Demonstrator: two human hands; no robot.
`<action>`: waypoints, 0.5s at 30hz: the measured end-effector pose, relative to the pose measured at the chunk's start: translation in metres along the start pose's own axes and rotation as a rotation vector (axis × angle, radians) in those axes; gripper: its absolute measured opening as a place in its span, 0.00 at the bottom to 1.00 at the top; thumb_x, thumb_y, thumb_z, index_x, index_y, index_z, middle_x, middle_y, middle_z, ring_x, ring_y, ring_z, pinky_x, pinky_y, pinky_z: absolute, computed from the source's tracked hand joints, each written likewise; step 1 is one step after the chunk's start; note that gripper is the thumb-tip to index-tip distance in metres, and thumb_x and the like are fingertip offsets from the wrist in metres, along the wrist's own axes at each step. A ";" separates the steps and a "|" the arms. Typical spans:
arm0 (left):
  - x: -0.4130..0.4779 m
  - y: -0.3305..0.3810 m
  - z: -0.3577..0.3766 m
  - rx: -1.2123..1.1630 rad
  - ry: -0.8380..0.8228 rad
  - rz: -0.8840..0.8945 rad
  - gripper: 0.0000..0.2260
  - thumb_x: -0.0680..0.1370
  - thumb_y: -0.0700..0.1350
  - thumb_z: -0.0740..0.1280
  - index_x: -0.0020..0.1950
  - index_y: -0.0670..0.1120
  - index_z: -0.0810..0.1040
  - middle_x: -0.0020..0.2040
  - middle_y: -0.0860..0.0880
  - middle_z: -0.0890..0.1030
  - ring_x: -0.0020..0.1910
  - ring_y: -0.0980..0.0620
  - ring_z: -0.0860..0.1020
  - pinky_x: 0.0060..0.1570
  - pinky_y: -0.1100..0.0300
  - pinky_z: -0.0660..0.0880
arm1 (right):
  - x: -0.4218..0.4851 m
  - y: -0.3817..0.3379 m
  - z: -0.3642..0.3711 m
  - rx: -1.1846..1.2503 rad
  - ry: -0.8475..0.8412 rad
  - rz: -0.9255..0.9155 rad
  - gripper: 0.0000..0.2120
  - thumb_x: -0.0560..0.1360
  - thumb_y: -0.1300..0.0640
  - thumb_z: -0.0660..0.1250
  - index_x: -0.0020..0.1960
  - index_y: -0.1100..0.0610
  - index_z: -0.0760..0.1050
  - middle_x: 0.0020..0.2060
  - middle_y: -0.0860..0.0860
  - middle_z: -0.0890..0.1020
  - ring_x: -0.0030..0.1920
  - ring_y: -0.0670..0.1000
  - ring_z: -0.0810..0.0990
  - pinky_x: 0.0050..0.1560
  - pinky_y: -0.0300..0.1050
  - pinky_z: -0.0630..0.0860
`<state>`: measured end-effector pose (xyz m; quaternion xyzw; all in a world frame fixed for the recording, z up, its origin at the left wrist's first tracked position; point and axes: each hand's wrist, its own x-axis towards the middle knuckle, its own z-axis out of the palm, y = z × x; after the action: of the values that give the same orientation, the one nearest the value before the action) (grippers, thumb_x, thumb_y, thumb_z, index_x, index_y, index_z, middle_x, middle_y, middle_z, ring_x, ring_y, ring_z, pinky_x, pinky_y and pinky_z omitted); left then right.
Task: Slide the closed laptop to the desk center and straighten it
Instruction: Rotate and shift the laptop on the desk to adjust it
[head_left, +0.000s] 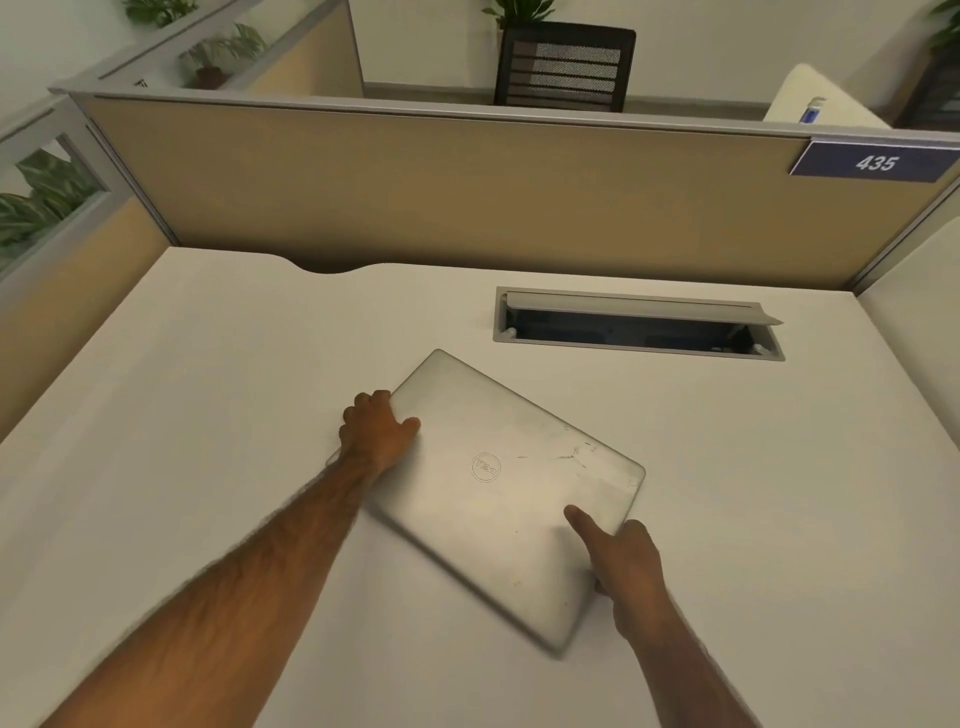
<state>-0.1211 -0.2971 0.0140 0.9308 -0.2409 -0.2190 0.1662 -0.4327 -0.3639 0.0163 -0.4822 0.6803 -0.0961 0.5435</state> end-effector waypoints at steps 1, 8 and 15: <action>0.004 0.001 -0.001 0.004 -0.019 -0.017 0.30 0.76 0.56 0.68 0.74 0.45 0.68 0.70 0.41 0.70 0.70 0.38 0.68 0.66 0.46 0.69 | 0.000 0.000 0.000 0.046 -0.008 0.010 0.33 0.70 0.39 0.77 0.63 0.61 0.75 0.62 0.61 0.79 0.58 0.62 0.81 0.54 0.58 0.81; 0.017 -0.003 -0.003 -0.077 -0.017 -0.068 0.29 0.73 0.60 0.69 0.71 0.50 0.73 0.68 0.43 0.72 0.68 0.40 0.70 0.65 0.48 0.70 | 0.001 0.003 0.004 0.241 -0.009 0.009 0.31 0.67 0.42 0.80 0.63 0.57 0.77 0.55 0.56 0.82 0.46 0.58 0.80 0.35 0.44 0.72; 0.015 -0.009 -0.003 -0.262 -0.022 -0.060 0.30 0.67 0.62 0.76 0.65 0.54 0.75 0.64 0.44 0.74 0.67 0.41 0.69 0.67 0.46 0.70 | 0.003 0.006 0.006 0.157 0.041 -0.063 0.28 0.64 0.43 0.80 0.59 0.54 0.79 0.56 0.54 0.84 0.65 0.64 0.79 0.62 0.64 0.80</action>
<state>-0.1042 -0.2971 0.0075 0.9055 -0.1841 -0.2635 0.2769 -0.4311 -0.3608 0.0081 -0.4570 0.6663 -0.1762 0.5623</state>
